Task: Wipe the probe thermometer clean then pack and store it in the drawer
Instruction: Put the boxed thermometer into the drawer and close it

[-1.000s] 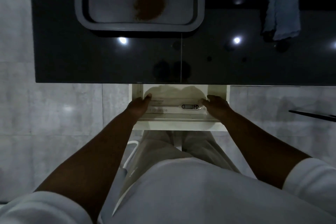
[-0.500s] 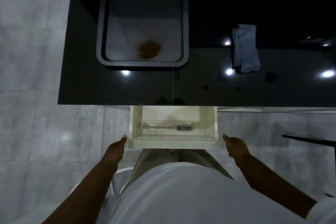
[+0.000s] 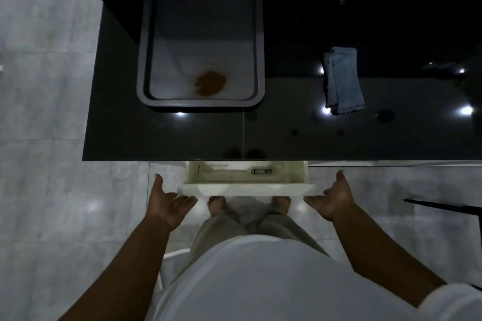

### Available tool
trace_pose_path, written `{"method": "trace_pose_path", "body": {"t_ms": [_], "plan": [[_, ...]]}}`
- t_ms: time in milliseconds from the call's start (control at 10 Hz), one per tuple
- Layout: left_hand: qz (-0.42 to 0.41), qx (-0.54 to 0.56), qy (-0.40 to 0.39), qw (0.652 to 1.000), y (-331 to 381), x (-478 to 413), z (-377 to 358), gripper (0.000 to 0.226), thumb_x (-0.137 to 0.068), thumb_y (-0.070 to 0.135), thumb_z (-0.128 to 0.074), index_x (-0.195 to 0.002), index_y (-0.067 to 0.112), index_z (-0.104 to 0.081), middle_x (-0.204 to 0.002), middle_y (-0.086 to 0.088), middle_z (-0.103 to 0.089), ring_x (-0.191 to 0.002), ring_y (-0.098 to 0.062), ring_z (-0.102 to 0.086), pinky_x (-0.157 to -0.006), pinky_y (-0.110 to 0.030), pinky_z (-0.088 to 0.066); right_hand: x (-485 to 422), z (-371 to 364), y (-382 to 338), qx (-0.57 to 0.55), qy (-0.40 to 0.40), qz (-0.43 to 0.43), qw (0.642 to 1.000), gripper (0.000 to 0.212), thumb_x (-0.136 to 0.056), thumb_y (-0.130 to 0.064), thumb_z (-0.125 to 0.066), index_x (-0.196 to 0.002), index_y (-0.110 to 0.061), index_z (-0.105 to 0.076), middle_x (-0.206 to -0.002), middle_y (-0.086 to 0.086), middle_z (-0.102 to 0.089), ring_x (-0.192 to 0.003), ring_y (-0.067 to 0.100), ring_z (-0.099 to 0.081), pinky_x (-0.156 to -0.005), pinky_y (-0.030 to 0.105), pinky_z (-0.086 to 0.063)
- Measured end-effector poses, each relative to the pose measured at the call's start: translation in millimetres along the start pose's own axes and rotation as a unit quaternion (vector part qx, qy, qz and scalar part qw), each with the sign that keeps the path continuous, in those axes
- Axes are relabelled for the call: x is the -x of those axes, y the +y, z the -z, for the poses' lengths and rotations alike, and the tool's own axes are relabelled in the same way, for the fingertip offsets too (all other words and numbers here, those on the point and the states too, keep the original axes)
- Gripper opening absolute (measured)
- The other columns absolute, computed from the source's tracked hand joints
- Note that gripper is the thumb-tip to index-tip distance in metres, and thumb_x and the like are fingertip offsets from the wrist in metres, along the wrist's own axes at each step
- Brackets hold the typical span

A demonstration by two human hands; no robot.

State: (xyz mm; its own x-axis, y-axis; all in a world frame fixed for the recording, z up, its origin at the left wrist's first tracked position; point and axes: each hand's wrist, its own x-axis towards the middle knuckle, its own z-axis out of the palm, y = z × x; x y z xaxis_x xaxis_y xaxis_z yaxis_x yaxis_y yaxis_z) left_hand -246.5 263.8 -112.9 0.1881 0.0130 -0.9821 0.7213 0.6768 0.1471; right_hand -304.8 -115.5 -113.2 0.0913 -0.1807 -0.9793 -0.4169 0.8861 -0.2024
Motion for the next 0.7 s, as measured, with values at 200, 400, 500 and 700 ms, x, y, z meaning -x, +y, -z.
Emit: {"method": "trace_pose_path", "body": {"t_ms": [200, 400, 500, 700], "plan": [[-0.046, 0.061, -0.078, 0.994, 15.8, -8.2, -29.1, 0.1, -0.079, 0.066, -0.057, -0.148, 0.004, -0.019, -0.149, -0.022, -0.035, -0.13, -0.042, -0.043, -0.109, -0.055, -0.035, -2.0, -25.5, -11.0, -0.059, -0.06, 0.064, 0.994, 0.097, -0.079, -0.068, -0.053, -0.149, -0.014, -0.01, -0.149, 0.026, -0.026, -0.129, 0.046, -0.036, -0.108, 0.056, -0.029], [-0.086, 0.108, -0.162, 0.977, 24.5, -7.8, -53.6, 0.074, -0.079, 0.063, -0.057, -0.128, 0.008, -0.055, -0.129, -0.019, -0.06, -0.118, -0.039, -0.057, -0.103, -0.053, -0.042, 7.1, -42.3, -10.5, -0.129, -0.125, 0.108, 0.978, 0.069, -0.082, -0.066, -0.051, -0.122, -0.01, -0.05, -0.124, 0.02, -0.059, -0.114, 0.037, -0.057, -0.099, 0.047, -0.043], [-0.106, 0.099, -0.147, 0.978, 17.0, -7.2, -57.8, 0.075, -0.079, 0.069, -0.052, -0.125, 0.01, -0.059, -0.125, -0.017, -0.064, -0.118, -0.038, -0.057, -0.105, -0.051, -0.04, 6.9, -42.0, -8.2, -0.108, -0.121, 0.115, 0.98, 0.074, -0.079, -0.072, -0.047, -0.125, -0.014, -0.051, -0.121, 0.018, -0.062, -0.11, 0.036, -0.059, -0.094, 0.047, -0.044], [-0.093, -0.007, -0.121, 0.988, 17.6, 3.8, -38.5, 0.09, -0.083, 0.072, -0.043, -0.143, 0.006, -0.033, -0.134, -0.019, -0.054, -0.124, -0.038, -0.048, -0.112, -0.051, -0.03, 15.6, -15.7, -12.0, -0.029, -0.141, 0.101, 0.984, 0.088, -0.081, -0.075, -0.039, -0.145, -0.017, -0.026, -0.139, 0.018, -0.045, -0.123, 0.04, -0.045, -0.107, 0.052, -0.029]]}}
